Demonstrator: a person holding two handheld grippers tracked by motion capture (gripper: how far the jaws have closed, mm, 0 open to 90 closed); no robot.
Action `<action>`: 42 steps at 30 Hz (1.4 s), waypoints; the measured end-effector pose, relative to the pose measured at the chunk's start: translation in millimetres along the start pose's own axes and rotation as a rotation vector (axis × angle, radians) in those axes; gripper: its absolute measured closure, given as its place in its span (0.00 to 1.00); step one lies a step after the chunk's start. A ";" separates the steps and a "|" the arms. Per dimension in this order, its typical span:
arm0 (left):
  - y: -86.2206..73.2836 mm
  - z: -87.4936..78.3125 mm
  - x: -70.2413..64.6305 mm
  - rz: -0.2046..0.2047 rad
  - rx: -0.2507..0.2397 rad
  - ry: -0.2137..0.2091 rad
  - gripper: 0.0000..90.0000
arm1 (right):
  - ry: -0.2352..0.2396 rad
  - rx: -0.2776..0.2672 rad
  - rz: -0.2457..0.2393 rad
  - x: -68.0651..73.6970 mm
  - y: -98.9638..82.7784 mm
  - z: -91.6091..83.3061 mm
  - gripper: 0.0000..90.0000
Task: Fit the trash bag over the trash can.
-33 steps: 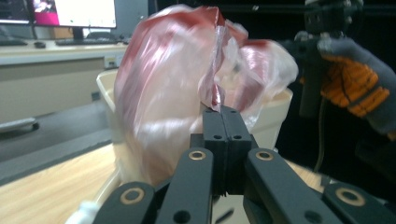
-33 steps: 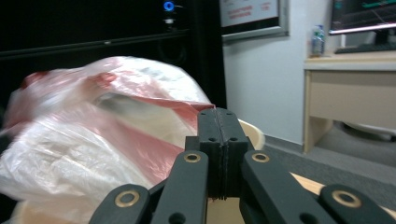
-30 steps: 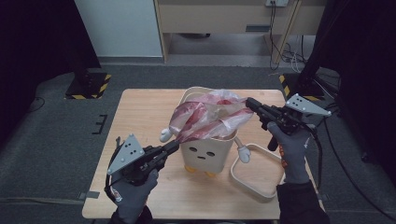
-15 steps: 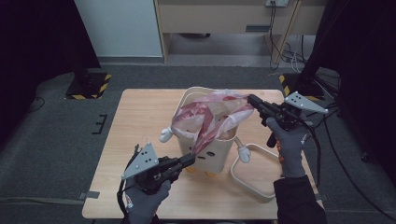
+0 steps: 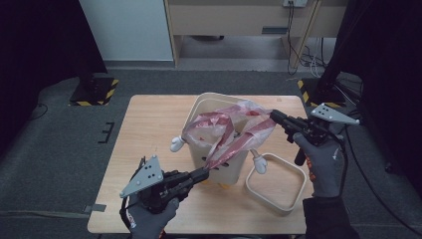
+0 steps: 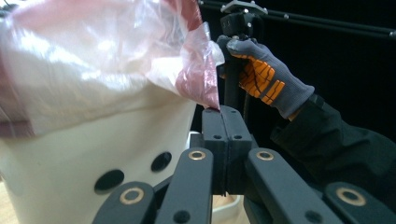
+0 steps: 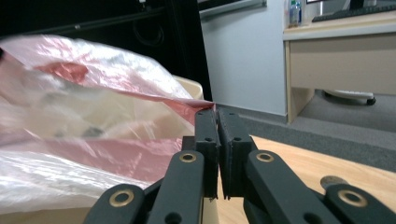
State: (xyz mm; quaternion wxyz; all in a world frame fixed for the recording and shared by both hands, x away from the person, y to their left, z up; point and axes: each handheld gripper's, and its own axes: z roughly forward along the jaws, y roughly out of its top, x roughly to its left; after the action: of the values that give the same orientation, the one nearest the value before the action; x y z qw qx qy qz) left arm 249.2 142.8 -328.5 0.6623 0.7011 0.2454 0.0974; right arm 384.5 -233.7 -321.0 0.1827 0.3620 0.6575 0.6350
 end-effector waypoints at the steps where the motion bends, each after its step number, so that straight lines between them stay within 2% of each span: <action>1: -1.5 1.2 0.4 -0.012 0.002 -0.010 1.00 | 0.001 0.009 0.001 -0.5 -2.6 1.7 0.98; 2: -5.2 4.6 0.6 -0.015 0.026 -0.013 1.00 | 0.008 0.035 -0.004 -1.0 -8.3 6.1 0.98; 5: -9.7 8.7 1.6 -0.020 0.054 -0.012 1.00 | 0.015 0.053 -0.007 -1.3 -13.6 10.4 0.97; 7: -13.6 12.0 3.3 0.003 0.086 0.028 1.00 | 0.011 0.053 -0.005 -0.7 -16.7 13.6 0.98; 8: -18.4 15.7 7.6 0.001 0.111 0.043 1.00 | 0.006 0.051 -0.006 -0.6 -16.7 14.3 0.97; 15: -30.6 25.9 22.3 -0.018 0.141 0.078 1.00 | -0.033 0.011 -0.008 -2.0 -15.6 15.1 0.96; 16: -31.3 28.3 23.7 0.006 0.144 0.097 1.00 | -0.041 -0.001 -0.004 -2.0 -15.1 15.0 0.97; 19: -31.7 30.4 22.6 0.021 0.146 0.104 1.00 | -0.046 0.000 -0.011 -1.8 -15.7 15.8 0.97; 20: -32.2 32.2 19.1 0.058 0.150 0.097 1.00 | -0.042 0.010 -0.019 -0.9 -17.0 16.6 0.98; 22: -32.6 32.8 17.1 0.070 0.146 0.085 1.00 | -0.042 0.013 -0.028 -1.0 -17.6 16.8 0.99; 27: -31.2 36.1 3.7 0.129 0.116 0.008 1.00 | -0.026 0.031 -0.029 -2.9 -19.7 8.1 1.00; 29: -30.0 37.9 0.0 0.149 0.121 -0.009 1.00 | -0.022 0.030 -0.025 -2.9 -18.2 4.2 1.00; 30: -29.1 40.0 -3.7 0.172 0.117 -0.032 1.00 | -0.014 0.040 -0.024 -3.8 -17.3 2.1 1.00; 31: -29.1 40.0 -3.7 0.172 0.117 -0.032 1.00 | -0.014 0.040 -0.024 -3.8 -17.3 2.1 1.00; 33: -29.5 41.9 -4.9 0.200 0.137 -0.027 1.00 | -0.008 0.073 -0.033 -5.2 -18.0 2.1 1.00; 34: -31.6 42.6 -1.9 0.194 0.155 -0.018 1.00 | -0.013 0.094 -0.047 -5.7 -19.5 3.3 1.00; 35: -31.6 42.6 -1.9 0.194 0.155 -0.018 1.00 | -0.013 0.094 -0.047 -5.7 -19.5 3.3 1.00; 37: -34.6 41.6 4.7 0.173 0.165 0.007 1.00 | -0.027 0.095 -0.058 -5.7 -20.5 6.0 0.99; 38: -37.1 39.3 12.3 0.143 0.157 0.025 1.00 | -0.037 0.091 -0.065 -5.5 -21.5 9.8 0.98; 39: -37.1 39.3 12.3 0.143 0.157 0.025 1.00 | -0.037 0.091 -0.065 -5.5 -21.5 9.8 0.98; 40: -37.6 36.3 19.5 0.128 0.145 0.046 1.00 | -0.047 0.083 -0.067 -4.8 -22.7 13.9 0.96; 41: -37.6 36.3 19.5 0.128 0.145 0.046 1.00 | -0.047 0.083 -0.067 -4.8 -22.7 13.9 0.96; 42: -36.9 33.7 24.4 0.125 0.137 0.064 1.00 | -0.058 0.065 -0.064 -3.5 -24.0 19.0 0.96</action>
State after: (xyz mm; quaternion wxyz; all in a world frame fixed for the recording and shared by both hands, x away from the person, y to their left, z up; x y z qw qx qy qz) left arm 277.8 124.8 -372.6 0.5973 0.7553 0.2282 0.1439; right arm 394.2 -221.2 -347.4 0.2102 0.3648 0.6836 0.5962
